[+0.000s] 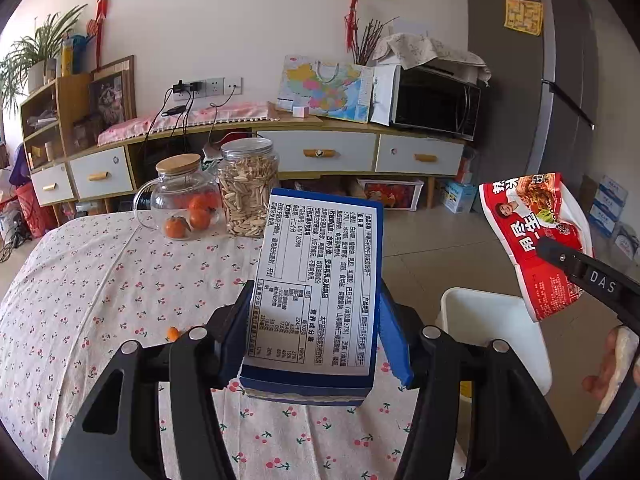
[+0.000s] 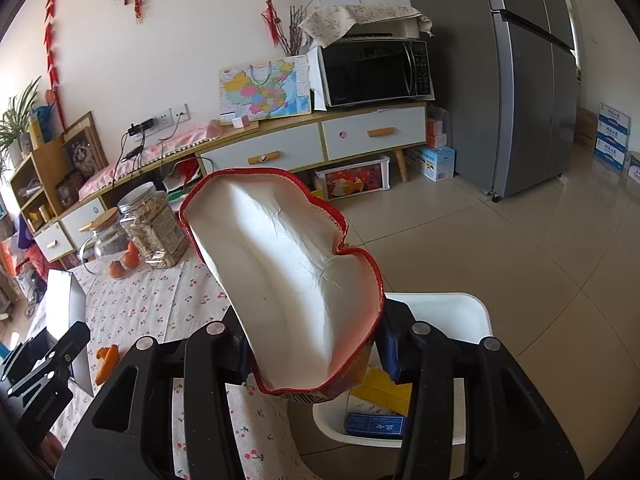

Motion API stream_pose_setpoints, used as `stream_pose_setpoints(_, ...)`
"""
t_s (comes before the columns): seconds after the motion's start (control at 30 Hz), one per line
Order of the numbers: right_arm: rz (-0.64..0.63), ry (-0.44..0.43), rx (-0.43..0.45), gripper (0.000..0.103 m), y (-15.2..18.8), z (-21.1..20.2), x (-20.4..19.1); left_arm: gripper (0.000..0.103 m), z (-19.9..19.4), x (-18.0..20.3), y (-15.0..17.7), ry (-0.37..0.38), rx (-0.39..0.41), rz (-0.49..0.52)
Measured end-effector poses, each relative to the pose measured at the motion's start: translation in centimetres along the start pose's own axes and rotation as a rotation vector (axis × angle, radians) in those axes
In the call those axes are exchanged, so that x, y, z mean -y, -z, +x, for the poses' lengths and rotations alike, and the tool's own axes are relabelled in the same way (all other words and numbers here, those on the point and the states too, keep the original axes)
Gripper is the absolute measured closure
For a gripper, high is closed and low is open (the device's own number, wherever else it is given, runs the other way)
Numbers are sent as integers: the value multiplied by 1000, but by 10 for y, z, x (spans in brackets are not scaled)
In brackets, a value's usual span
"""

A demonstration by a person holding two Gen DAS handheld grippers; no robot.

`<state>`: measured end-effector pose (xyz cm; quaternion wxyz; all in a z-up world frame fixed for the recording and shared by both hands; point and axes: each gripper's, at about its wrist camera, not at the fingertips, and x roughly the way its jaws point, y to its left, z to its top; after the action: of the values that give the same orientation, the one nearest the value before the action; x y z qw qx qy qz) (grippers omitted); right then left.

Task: Collect trash
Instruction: 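Carry the bag and box to the white bin and open the right gripper, then lower the blue-and-white box into the white bin and open the left gripper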

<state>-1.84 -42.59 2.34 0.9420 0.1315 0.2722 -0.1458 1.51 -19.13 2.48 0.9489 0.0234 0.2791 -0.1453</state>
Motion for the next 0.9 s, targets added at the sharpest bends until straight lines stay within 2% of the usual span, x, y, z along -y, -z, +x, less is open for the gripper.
stream_pose_setpoints(0.13,79,98,-24,58,-3,6,39,47,7,22,-2,32,-10,29)
stream_pose_setpoints(0.27,164,158,-101,56,-2,18,76,47,16,47,-3,67,-25,59)
stream_pose_setpoints(0.33,163,170,-139,49,-2,23,85,47,22,61,-6,89,-37,69)
stream_pose_setpoints(0.37,168,189,-137,41,-2,22,89,47,25,67,-7,104,-45,70)
stream_pose_setpoints(0.5,164,267,-72,27,-5,7,100,47,37,98,-13,164,-74,72)
stream_pose_setpoints(0.63,138,372,2,20,-9,-9,110,47,45,131,-16,207,-87,96)
stream_pose_setpoints(0.7,125,423,20,13,-10,-14,118,47,49,146,-18,226,-92,109)
stream_pose_setpoints(0.9,120,544,55,8,-14,-27,144,47,60,184,-20,273,-113,128)
